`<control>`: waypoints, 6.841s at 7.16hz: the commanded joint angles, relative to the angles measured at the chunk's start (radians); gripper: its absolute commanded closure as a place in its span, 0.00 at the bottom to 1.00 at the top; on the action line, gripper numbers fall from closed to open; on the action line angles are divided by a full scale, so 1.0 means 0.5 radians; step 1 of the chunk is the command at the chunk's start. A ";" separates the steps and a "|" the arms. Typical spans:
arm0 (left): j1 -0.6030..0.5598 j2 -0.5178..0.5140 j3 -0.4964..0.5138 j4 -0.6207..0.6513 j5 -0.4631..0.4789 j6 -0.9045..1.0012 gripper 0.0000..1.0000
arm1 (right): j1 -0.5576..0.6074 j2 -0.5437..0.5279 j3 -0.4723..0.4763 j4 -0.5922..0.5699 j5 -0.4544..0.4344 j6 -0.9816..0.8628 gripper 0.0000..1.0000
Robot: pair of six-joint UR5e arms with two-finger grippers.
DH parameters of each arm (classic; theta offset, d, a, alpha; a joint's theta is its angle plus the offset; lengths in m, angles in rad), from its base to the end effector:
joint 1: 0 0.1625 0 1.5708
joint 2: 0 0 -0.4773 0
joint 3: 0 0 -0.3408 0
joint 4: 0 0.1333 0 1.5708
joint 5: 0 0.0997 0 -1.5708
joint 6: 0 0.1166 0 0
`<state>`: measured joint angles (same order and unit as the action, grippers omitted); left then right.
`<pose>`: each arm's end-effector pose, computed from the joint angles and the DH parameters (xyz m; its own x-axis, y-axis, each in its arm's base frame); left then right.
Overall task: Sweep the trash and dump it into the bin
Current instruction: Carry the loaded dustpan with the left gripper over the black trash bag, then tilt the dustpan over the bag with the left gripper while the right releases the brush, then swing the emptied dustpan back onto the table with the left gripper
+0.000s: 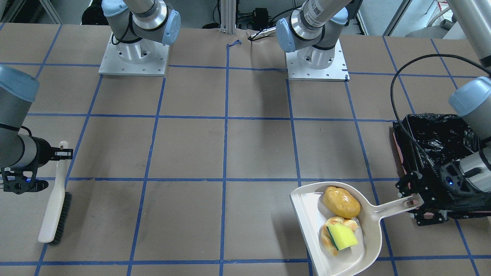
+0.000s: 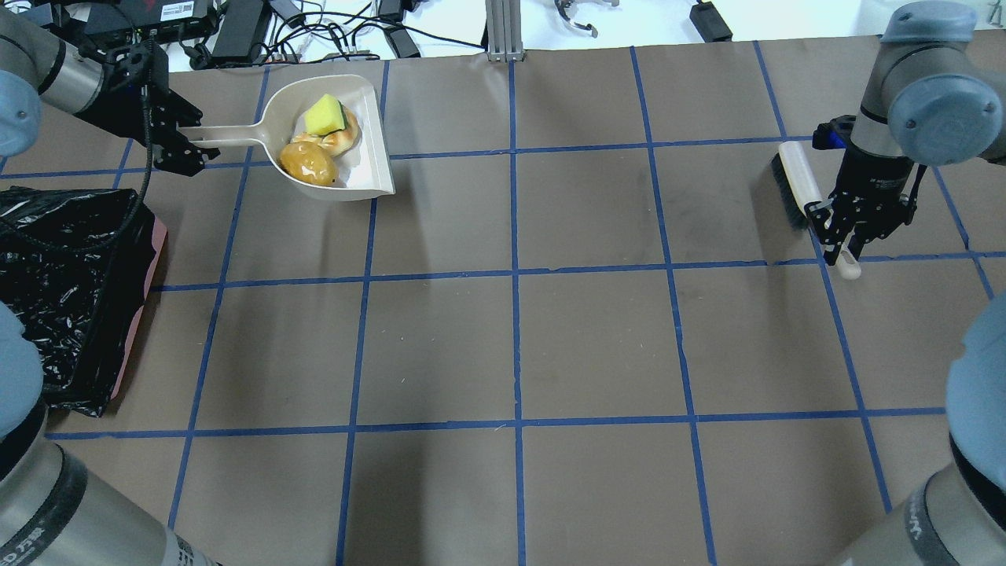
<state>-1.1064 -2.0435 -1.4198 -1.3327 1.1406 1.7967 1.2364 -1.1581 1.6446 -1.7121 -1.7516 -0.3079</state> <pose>0.1200 -0.6458 0.3658 -0.2565 0.9665 -0.0117 0.8767 0.2275 -0.4237 -0.0736 -0.5542 0.2987 -0.9981 -0.0165 0.0587 0.0067 0.9275 0.3738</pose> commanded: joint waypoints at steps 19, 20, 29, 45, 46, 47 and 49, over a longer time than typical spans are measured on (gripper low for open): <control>1.292 0.105 0.351 -0.768 0.136 1.079 1.00 | 0.000 0.012 0.000 -0.009 0.012 -0.001 0.39; 1.347 0.099 0.364 -0.765 0.155 1.091 1.00 | 0.000 0.012 0.000 -0.009 0.012 -0.001 0.37; 1.204 0.053 0.425 -0.290 0.785 1.162 1.00 | 0.018 -0.481 -0.172 0.165 0.132 -0.001 0.00; 0.373 0.262 0.401 -0.378 0.549 0.706 1.00 | 0.632 -0.838 -0.203 0.353 0.368 0.607 0.00; 0.263 0.219 0.346 -0.378 0.496 0.565 1.00 | 0.632 -0.838 -0.203 0.353 0.368 0.607 0.00; 0.125 0.194 0.199 -0.330 0.444 0.394 1.00 | 0.632 -0.838 -0.203 0.353 0.371 0.607 0.00; -0.133 0.115 0.088 -0.154 0.379 0.132 1.00 | 0.632 -0.838 -0.203 0.329 0.365 0.610 0.00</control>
<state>-1.1006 -1.9590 -1.3468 -1.4472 1.3466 1.9452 1.5524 -1.5768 1.5432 -1.5396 -1.5683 -0.0043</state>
